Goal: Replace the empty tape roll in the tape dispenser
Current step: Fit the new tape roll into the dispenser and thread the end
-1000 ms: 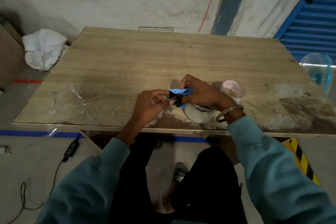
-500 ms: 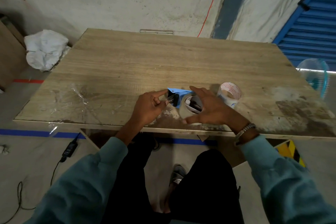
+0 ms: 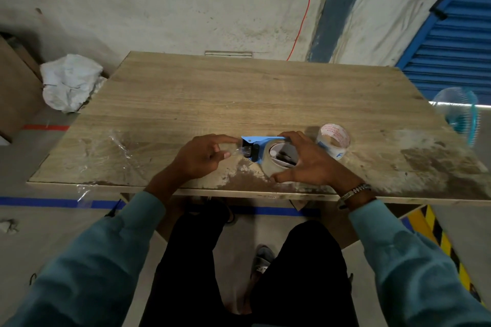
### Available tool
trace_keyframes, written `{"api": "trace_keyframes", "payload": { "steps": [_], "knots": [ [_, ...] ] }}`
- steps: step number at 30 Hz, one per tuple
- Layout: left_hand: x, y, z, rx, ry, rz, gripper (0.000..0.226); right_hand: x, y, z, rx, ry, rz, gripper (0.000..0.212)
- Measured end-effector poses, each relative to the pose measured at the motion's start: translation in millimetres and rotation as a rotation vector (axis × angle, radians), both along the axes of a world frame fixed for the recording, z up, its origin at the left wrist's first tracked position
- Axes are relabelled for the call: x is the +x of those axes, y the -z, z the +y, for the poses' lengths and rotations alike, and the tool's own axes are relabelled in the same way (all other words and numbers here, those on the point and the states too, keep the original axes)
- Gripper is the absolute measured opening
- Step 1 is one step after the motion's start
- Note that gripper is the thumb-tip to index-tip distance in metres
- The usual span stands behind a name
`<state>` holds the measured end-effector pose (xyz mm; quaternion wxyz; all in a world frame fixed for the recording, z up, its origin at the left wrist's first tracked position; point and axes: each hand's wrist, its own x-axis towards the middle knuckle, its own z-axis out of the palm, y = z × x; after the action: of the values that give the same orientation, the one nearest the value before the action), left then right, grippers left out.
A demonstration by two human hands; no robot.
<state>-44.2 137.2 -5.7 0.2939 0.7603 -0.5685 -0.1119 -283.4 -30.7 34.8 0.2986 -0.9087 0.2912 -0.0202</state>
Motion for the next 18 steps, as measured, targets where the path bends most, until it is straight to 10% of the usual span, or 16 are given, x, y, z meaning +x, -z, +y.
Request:
{"api": "trace_keyframes", "payload": {
  "steps": [18],
  "knots": [
    [2, 4, 10, 0.073, -0.067, -0.184, 0.046, 0, 6, 37, -0.065, 0.148, -0.068, 0.098]
  ]
}}
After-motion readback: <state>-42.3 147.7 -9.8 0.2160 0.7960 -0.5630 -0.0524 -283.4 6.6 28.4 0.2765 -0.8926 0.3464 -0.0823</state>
